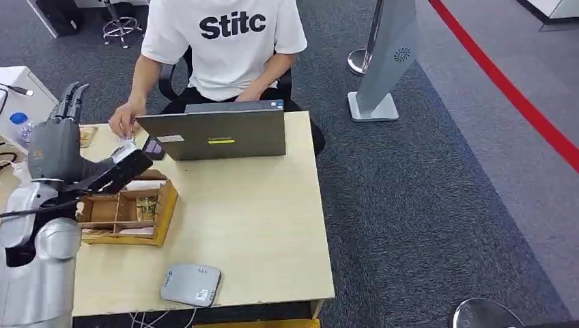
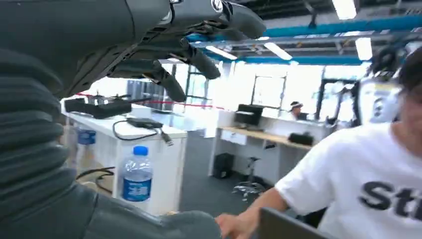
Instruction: Pass the card to the sensor for recognition and then transmit it.
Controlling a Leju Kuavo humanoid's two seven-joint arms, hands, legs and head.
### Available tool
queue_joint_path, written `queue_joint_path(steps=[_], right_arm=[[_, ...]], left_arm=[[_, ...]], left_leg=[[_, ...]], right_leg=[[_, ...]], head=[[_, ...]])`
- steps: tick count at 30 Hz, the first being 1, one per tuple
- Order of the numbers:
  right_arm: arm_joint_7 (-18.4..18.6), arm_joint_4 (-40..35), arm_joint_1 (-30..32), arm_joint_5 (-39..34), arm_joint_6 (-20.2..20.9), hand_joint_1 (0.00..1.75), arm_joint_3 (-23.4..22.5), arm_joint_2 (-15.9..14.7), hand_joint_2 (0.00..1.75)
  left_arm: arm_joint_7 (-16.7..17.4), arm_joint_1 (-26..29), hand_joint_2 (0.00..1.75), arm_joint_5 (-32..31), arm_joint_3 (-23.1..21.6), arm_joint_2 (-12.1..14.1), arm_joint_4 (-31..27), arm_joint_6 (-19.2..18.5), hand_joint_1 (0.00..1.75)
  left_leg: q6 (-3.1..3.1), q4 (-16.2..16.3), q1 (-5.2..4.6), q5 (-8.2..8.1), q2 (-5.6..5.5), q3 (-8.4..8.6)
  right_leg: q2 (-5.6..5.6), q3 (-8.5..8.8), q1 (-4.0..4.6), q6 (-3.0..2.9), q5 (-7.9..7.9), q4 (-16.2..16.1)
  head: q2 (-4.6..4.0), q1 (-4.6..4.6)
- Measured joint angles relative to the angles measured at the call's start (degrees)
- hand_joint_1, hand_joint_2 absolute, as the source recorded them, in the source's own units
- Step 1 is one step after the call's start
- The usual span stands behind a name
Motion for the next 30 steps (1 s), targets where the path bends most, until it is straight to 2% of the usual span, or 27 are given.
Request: queue_joint_path(steps=[4, 6, 8, 10, 13, 17, 21, 25, 27, 30], right_arm=[[0.99, -2.23, 0.19, 0.09, 0.28, 0.0, -1.9, 1.79, 1.75], [1.68, -3.15, 0.27, 0.31, 0.09, 0.0, -3.17, 2.57, 1.75], [2.03, -3.98, 0.43, 1.41, -0.65, 0.0, -4.41, 3.2, 1.75], [2.03, -4.66, 0.57, 2.45, -1.44, 0.0, -5.49, 3.81, 1.75], [2.05, -5.25, 0.58, 4.22, -1.7, 0.0, -7.15, 4.27, 1.75], [2.03, -5.69, 0.26, 4.44, -1.86, 0.0, -8.42, 4.29, 1.75], [2.03, -5.77, 0.15, 4.94, -1.86, 0.0, -8.94, 4.31, 1.75], [1.62, -5.84, -0.1, 5.84, -1.84, 0.0, -9.4, 4.31, 1.75], [0.97, -5.84, -0.1, 6.79, -1.84, 0.0, -9.75, 4.31, 1.75], [0.5, -5.8, -0.29, 7.48, -1.79, 0.0, -10.04, 4.2, 1.75]], left_arm=[[-2.38, 6.69, 1.75, 3.56, 0.07, 0.07, -9.82, -0.74, 0.0], [-4.4, 11.87, 1.75, 5.84, 0.07, 1.86, -14.26, -1.18, 0.0], [-6.85, 17.1, 1.75, 7.9, 0.07, 4.6, -17.39, -2.14, 0.0], [-9.73, 23.24, 1.75, 9.62, 0.07, 8.82, -18.97, -3.26, 0.0], [-11.93, 31.62, 1.75, 10.67, 0.57, 15.44, -19.38, -3.76, 0.0], [-12.2, 36.35, 1.75, 10.84, 1.29, 19.78, -19.71, -3.82, 0.0], [-12.15, 37.9, 1.75, 10.84, 1.38, 21.86, -20.22, -4.48, 0.0], [-9.37, 40.02, 1.75, 9.77, 1.4, 24.22, -20.41, -6.69, 0.0], [-8.53, 41.81, 1.75, 8.34, 1.77, 25.97, -20.39, -6.15, 0.0], [-8.11, 43.42, 1.75, 7.02, 2.27, 26.99, -20.13, -5.11, 0.0]], left_leg=[[-0.03, -0.08, 0.01, -0.06, -0.04, -0.04], [-0.11, -0.12, 0.01, -0.12, 0.08, 0.1], [-0.13, -0.15, 0.01, -0.13, 0.09, 0.1], [-0.16, -0.2, 0.01, -0.15, 0.09, 0.17], [-0.17, -0.22, 0.03, -0.16, 0.07, 0.17], [-0.18, -0.23, 0.04, -0.15, -0.19, 0.15], [-0.17, -0.22, 0.03, -0.15, -0.19, 0.17], [-0.17, -0.22, 0.03, -0.15, -0.12, 0.25], [-0.17, -0.22, 0.03, -0.15, -0.12, 0.26], [-0.17, -0.22, 0.04, -0.15, -0.26, 0.24]], right_leg=[[-0.03, 0.03, 0.0, -0.03, -0.05, 0.0], [0.06, 0.04, 0.0, -0.08, -0.09, 0.0], [0.07, 0.05, 0.0, -0.1, -0.15, 0.01], [0.07, 0.05, 0.0, -0.16, -0.22, 0.02], [0.06, 0.02, 0.02, -0.24, -0.37, 0.03], [-0.22, 0.12, 0.03, -0.21, -0.41, 0.04], [-0.24, 0.18, 0.02, -0.2, -0.4, 0.04], [-0.19, 0.23, 0.02, -0.22, -0.38, 0.04], [-0.18, 0.22, 0.02, -0.22, -0.39, 0.04], [-0.3, 0.25, 0.02, -0.21, -0.42, 0.04]], head=[[0.0, -0.02], [0.0, -0.04], [0.0, 0.0], [0.0, -0.04], [0.0, -0.09], [0.0, -0.07], [0.0, -0.09], [0.0, -0.07], [0.0, -0.09], [0.0, -0.07]])
